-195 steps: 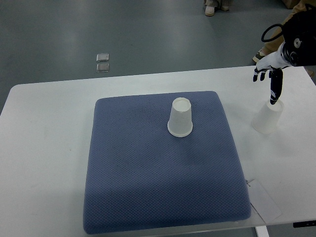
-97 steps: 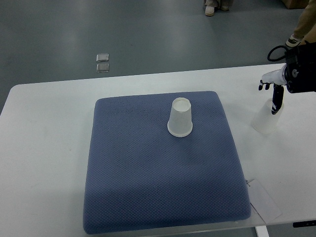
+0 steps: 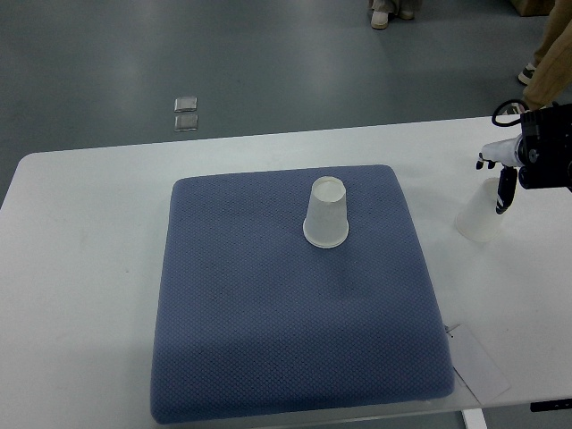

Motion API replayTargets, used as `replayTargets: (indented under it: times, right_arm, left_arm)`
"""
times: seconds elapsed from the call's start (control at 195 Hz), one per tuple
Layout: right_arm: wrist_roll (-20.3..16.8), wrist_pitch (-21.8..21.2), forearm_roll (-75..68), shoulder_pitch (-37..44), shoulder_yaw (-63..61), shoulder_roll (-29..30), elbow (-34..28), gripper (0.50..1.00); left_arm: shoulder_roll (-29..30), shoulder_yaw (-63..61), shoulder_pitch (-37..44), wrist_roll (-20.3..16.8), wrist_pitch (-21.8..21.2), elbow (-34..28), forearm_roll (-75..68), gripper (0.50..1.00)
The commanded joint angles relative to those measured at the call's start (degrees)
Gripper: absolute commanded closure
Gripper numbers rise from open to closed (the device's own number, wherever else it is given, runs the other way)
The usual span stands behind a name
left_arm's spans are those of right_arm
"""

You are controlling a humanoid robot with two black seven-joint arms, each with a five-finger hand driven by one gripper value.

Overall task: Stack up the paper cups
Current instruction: 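Lower the right hand and close its fingers around the white cup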

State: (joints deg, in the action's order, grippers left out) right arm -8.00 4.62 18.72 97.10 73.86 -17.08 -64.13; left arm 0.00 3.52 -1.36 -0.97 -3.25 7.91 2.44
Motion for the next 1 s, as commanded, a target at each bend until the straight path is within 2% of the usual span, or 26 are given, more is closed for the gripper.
replayTargets:
  times: [0.0,0.508,0.996]
  right_arm:
    - [0.0,1.0,0.0,-1.6,0.0,-0.1,0.6,0.593]
    - [0.1,2.3,0.0,-3.1,-0.1,-0.2,1.9,0.646]
    - [0.1,2.3,-0.5,-4.0,-1.3,-0.1,2.4,0.646]
  left_arm:
    - [0.0,0.0,0.0,0.0,0.0,0.0,0.0,0.5]
    - [0.0,0.0,0.0,0.0,0.0,0.0,0.0,0.5]
    - [0.0,0.0,0.0,0.0,0.0,0.0,0.0,0.5]
